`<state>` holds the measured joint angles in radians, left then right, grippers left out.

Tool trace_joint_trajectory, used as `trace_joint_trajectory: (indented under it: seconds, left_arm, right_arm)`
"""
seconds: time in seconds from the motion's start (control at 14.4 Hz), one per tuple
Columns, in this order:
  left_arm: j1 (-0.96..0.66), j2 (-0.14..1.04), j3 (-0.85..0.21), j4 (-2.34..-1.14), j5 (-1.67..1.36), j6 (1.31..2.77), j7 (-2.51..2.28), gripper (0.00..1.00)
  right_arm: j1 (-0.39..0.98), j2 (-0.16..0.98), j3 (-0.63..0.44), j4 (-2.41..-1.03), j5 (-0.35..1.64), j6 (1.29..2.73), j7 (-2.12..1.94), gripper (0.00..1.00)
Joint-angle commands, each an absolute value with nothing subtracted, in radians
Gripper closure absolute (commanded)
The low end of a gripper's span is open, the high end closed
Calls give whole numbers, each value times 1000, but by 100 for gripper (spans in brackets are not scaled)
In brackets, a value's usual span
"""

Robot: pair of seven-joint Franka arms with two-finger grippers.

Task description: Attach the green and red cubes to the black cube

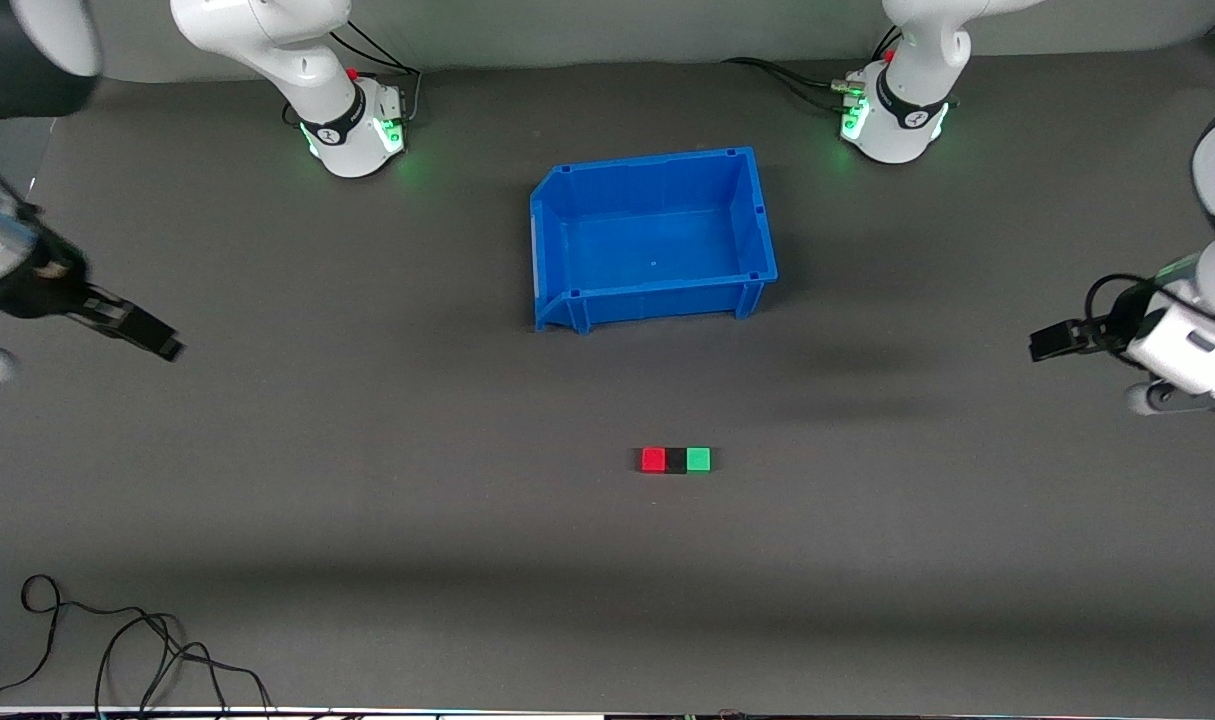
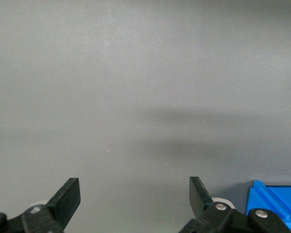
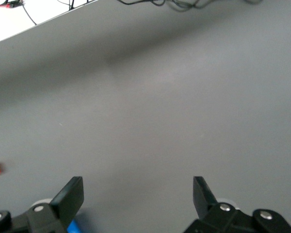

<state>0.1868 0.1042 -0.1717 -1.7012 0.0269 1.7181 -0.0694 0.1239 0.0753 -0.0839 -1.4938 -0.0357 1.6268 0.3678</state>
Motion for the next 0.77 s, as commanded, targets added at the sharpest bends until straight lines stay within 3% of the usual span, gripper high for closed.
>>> trace_joint_trajectory:
  seconds: [0.0, 0.35, 0.7]
  left_arm:
    - [206, 6, -175, -1717, 38, 1674, -11, 0]
    - [204, 46, -169, -1565, 28, 1557, -6, 0]
    - [213, 32, -161, -1577, 25, 1548, 91, 0]
  right_arm:
    - [64, 40, -66, -1523, -52, 1631, 136, 0]
    - [67, 40, -143, -1526, -22, 1629, -29, 0]
    - [72, 41, -146, -1523, 15, 1623, -23, 0]
